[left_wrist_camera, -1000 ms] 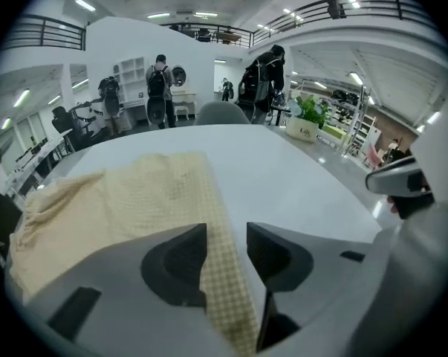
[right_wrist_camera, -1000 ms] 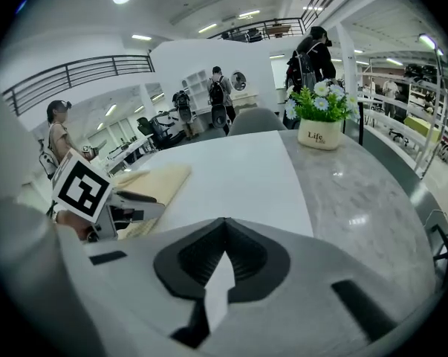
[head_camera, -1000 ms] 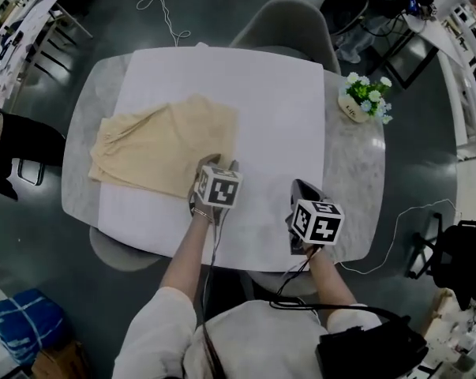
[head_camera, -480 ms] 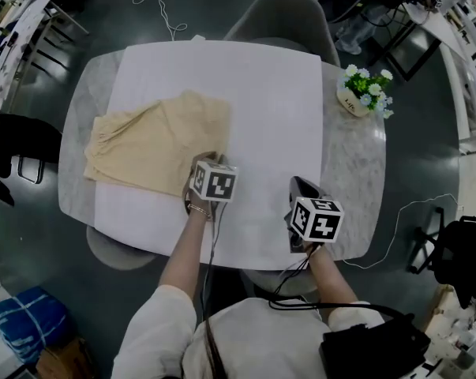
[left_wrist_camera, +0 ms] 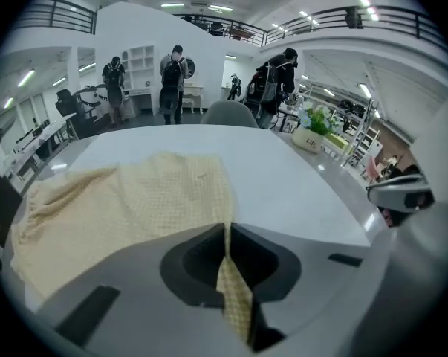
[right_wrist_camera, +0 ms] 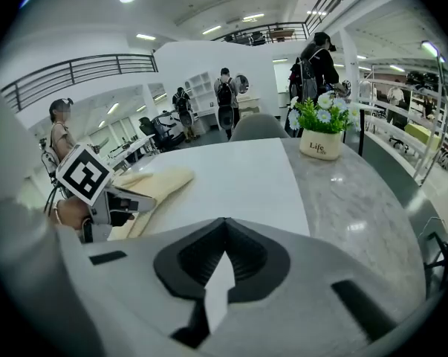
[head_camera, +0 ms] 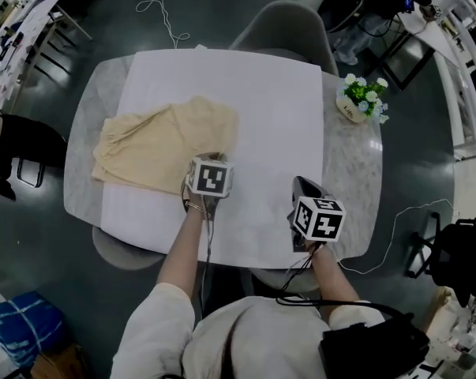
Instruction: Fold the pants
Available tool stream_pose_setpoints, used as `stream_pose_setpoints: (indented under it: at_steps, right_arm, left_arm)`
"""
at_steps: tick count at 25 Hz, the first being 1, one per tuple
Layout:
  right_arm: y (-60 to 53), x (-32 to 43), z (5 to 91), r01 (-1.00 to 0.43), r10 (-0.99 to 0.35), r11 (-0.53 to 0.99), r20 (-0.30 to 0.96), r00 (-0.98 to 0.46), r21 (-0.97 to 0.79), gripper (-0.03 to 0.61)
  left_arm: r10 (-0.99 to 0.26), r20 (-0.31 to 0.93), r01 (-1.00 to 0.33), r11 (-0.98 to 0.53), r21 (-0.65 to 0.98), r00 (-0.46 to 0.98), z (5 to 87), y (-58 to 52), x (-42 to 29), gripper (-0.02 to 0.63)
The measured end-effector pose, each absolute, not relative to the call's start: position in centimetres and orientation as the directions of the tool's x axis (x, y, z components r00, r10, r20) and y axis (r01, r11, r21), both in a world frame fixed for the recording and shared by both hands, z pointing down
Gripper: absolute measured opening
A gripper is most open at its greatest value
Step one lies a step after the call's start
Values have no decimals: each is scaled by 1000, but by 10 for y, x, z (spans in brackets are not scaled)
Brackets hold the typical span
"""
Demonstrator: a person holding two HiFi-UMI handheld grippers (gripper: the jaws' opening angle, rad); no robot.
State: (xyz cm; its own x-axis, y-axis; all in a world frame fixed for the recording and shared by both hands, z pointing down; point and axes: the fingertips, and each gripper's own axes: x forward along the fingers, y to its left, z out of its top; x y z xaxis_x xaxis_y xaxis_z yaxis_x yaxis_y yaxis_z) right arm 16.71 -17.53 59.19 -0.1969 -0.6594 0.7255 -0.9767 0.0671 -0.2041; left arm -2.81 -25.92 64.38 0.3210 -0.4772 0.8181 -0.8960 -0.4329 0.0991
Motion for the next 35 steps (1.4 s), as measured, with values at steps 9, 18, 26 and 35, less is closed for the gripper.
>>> stream_pose_setpoints:
  at_steps: [9, 18, 26, 35]
  right_arm:
    - [-170, 122, 547, -985, -713, 64, 683, -159, -163, -8]
    - [-180, 43, 521, -979, -747, 90, 637, -189, -185, -8]
    - [-198, -25, 521, -970, -732, 146, 639, -237, -193, -8]
    - [-213, -53, 540, -962, -689, 201, 672, -272, -183, -8]
  left_arm:
    - [-527, 767, -893, -433, 127, 365, 593, -263, -88, 26]
    - [-506, 745, -877, -423, 226, 436, 559, -254, -152, 25]
    - [-556, 727, -906, -355, 231, 403, 531, -279, -240, 25]
    - [-732, 681, -999, -38, -26, 10, 509, -308, -415, 30]
